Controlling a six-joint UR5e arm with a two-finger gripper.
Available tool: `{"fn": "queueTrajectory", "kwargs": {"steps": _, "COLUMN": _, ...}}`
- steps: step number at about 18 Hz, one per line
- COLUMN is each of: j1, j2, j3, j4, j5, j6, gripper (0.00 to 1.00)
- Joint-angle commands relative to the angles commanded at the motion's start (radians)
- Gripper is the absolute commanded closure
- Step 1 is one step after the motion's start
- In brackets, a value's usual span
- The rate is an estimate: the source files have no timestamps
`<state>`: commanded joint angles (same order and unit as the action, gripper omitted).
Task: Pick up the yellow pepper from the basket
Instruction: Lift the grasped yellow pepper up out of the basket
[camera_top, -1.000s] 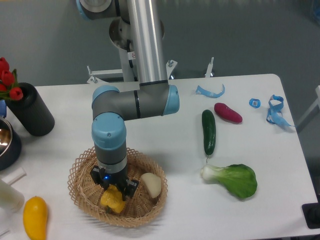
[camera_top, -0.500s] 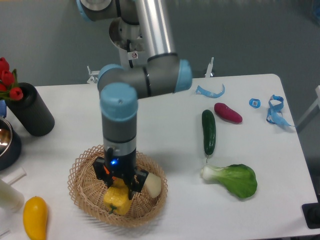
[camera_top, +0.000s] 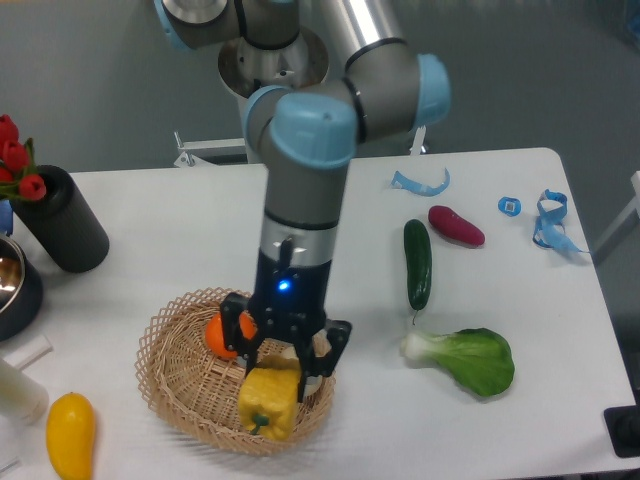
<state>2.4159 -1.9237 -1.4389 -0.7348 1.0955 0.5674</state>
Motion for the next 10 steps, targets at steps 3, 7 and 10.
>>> {"fn": "queueTrajectory", "kwargs": {"steps": 3, "j1": 0.003, "j2": 0.002, "j3": 0.003, "j4": 0.000, "j5": -0.008, "j6": 0.006, "gripper": 0.86}}
{"fn": "queueTrajectory", "kwargs": {"steps": 7, "j1": 0.005, "j2": 0.002, "j3": 0.005, "j4": 0.000, "j5": -0.008, "j6": 0.008, "gripper": 0.86}}
{"fn": "queueTrajectory", "kwargs": {"steps": 10, "j1": 0.005, "j2": 0.002, "j3": 0.003, "j4": 0.000, "j5": -0.008, "j6": 0.006, "gripper": 0.86}}
